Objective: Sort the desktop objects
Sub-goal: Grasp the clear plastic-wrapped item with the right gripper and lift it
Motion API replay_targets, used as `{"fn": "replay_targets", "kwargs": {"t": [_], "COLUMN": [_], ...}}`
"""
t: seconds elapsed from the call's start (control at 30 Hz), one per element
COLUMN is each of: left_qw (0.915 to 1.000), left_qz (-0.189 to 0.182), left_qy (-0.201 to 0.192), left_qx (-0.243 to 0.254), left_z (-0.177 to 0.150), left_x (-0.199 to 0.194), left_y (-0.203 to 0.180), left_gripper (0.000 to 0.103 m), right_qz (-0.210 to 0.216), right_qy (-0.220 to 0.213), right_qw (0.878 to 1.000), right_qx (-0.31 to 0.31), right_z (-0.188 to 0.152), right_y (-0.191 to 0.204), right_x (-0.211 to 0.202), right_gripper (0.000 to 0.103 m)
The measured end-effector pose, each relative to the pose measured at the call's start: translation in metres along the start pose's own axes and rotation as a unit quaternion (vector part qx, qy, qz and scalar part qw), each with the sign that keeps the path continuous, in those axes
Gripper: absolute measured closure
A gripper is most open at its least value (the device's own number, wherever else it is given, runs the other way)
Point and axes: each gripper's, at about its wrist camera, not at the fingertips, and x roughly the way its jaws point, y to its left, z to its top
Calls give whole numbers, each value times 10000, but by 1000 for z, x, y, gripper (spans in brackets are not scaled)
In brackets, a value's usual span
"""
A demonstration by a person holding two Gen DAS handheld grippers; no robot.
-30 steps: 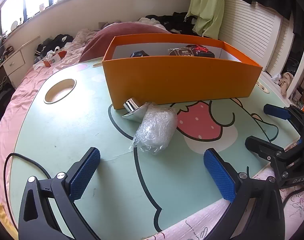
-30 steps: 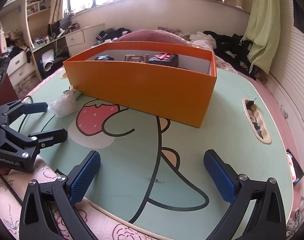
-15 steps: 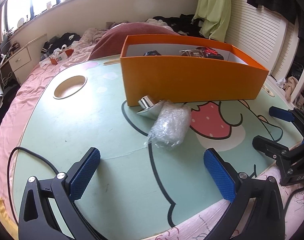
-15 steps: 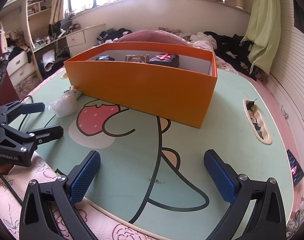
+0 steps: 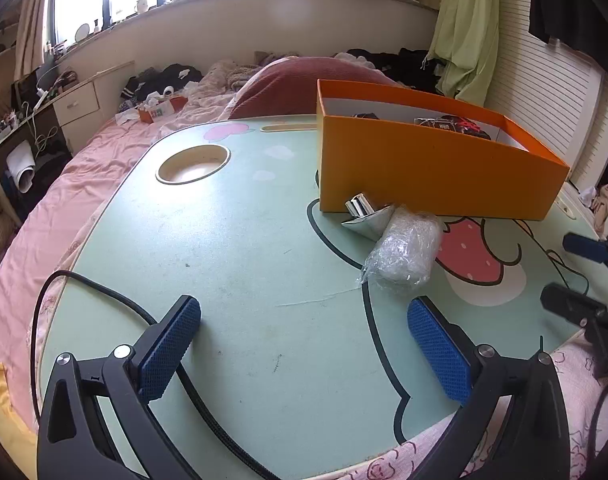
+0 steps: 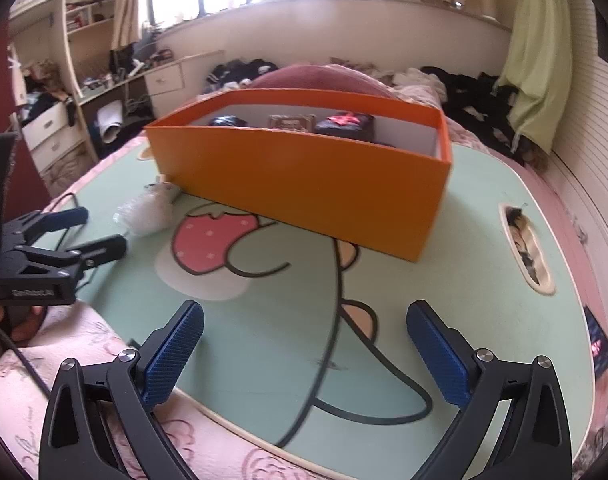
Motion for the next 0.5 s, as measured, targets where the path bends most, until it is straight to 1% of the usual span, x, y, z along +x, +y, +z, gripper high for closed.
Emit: {"fn": "replay_targets", "kwargs": {"t": [0.07, 0.1, 0.17, 0.27, 0.33, 0.4, 0.47, 0.5], "left_qw": [10000, 10000, 10000, 10000, 10000, 10000, 10000, 10000], "left_qz": [-2, -1, -3, -5, -4, -2, -1, -1], "left_qy": [-2, -1, -1, 0, 0, -1, -3, -2], "left_qx": [1, 1, 0, 0, -1, 2, 3, 2], "left_z": [0, 0, 0, 0, 0, 0, 0, 0], "left_x": [0, 0, 0, 1, 1, 0, 1, 0], "left_y": [0, 0, 0, 0, 0, 0, 0, 0], "left_gripper": [0, 0, 0, 0, 0, 0, 0, 0], "right_qz": [133, 297, 612, 875, 1033, 1077, 1086, 1083], "right_qy": [-209, -353, -338, -6, 290, 498, 780, 958], "right_qw": [9997, 9989, 9972, 9948, 9914, 9889, 9866, 9851], "right_qx": [-35, -79, -255, -524, -748, -896, -936, -927], "right_z": [14, 26, 44, 66, 79, 87, 86, 85], "right_y": [8, 15, 31, 51, 67, 78, 86, 87], "right_x": [-8, -12, -9, 10, 27, 41, 56, 64], "right_gripper": [6, 6, 6, 6, 11, 15, 15, 20]}}
